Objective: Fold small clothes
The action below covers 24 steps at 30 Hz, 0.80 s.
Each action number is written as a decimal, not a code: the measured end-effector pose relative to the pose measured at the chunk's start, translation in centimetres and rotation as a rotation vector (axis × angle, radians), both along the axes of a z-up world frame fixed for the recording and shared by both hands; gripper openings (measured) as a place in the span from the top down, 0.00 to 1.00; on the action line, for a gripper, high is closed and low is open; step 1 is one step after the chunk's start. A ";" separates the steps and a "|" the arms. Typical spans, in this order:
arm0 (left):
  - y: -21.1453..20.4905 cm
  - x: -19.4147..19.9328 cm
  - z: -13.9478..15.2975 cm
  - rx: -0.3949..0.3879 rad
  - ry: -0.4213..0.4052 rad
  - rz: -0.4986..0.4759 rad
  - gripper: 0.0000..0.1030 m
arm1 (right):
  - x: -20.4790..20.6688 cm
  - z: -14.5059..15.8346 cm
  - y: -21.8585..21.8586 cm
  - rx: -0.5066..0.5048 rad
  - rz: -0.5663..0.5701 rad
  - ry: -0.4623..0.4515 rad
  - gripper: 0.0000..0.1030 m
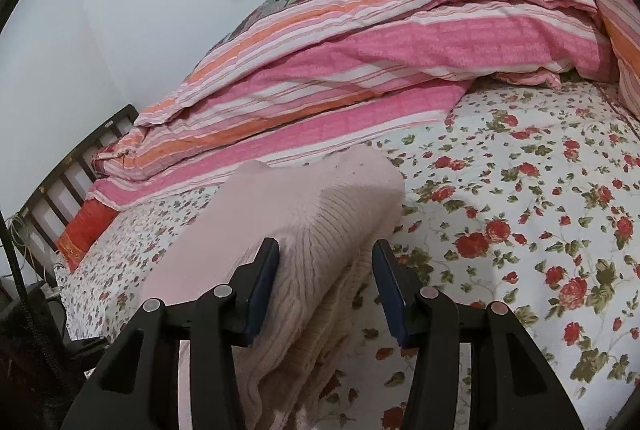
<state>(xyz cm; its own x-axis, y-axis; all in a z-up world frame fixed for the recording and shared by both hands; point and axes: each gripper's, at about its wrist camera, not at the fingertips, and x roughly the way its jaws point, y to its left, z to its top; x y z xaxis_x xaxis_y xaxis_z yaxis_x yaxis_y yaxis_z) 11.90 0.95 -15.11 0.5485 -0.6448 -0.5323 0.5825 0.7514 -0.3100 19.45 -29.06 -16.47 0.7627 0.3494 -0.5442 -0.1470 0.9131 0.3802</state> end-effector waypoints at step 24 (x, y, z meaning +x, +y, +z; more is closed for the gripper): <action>-5.4 5.8 -1.0 0.088 0.083 0.233 0.38 | -2.9 2.5 0.8 -0.128 -0.035 -0.158 0.63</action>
<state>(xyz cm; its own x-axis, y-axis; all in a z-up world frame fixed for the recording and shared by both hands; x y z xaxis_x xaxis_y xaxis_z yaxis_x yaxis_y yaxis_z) 17.68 -4.44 -16.15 0.6292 -0.4549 -0.6302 0.3655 0.8887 -0.2767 16.53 -28.28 -13.94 0.8525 0.2571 -0.4551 -0.1633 0.9581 0.2354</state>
